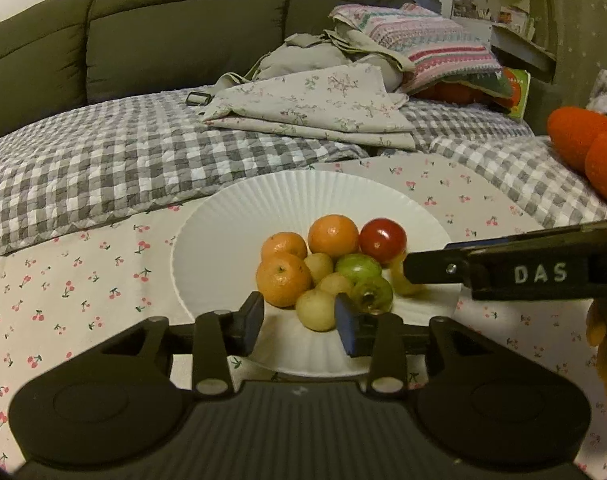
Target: Organize fruits
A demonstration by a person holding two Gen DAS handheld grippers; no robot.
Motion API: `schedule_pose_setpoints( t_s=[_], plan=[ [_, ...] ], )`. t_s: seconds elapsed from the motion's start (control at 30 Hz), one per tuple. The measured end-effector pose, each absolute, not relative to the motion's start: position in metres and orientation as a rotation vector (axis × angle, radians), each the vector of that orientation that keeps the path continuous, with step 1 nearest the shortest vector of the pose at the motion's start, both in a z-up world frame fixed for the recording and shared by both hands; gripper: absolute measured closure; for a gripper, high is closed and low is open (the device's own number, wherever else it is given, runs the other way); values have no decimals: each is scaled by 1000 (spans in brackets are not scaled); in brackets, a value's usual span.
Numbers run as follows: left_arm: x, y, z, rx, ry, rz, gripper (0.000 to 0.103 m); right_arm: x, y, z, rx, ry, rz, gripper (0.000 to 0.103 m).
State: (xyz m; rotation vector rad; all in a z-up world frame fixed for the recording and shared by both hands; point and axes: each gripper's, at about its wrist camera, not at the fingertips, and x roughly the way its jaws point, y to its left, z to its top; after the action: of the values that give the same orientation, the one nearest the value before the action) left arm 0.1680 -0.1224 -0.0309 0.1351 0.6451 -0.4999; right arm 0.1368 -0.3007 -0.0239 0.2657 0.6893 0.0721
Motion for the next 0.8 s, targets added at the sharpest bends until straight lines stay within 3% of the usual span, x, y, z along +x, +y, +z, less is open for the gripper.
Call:
schedule_pose_setpoints(
  t_s=[0.37, 0.47, 0.63, 0.8],
  plan=[
    [170, -97, -11, -18, 703, -411, 63, 120, -311, 1, 325, 652, 65, 54],
    [163, -93, -5, -13, 728, -347, 47, 110, -306, 6, 317, 657, 78, 50],
    [138, -81, 3, 5, 749, -278, 44, 88, -296, 15, 276, 658, 101, 50],
    [107, -72, 15, 0, 755, -244, 33, 56, -289, 29, 285, 643, 125, 42]
  ],
)
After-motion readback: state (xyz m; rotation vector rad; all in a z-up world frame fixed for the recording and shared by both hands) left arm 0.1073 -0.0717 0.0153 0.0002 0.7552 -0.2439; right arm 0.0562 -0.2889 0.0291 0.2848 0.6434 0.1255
